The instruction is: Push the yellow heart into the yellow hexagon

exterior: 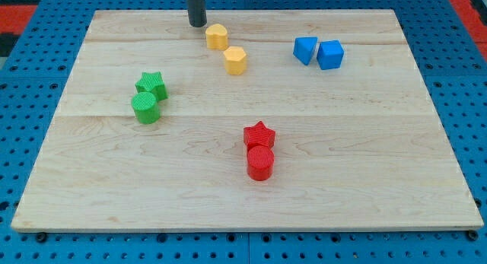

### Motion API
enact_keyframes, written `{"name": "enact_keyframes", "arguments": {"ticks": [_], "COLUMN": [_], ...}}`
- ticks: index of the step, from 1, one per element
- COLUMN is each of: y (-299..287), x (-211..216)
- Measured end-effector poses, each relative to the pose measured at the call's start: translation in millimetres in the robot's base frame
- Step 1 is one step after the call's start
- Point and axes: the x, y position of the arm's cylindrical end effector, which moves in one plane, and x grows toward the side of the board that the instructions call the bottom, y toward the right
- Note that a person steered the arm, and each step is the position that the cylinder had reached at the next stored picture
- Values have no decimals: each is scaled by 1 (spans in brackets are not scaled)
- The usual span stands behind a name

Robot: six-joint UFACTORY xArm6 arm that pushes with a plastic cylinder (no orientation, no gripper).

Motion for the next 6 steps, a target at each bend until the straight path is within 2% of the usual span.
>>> {"name": "enact_keyframes", "arguments": {"ticks": [2, 4, 6], "y": [10, 50, 53], "x": [42, 16, 48]}}
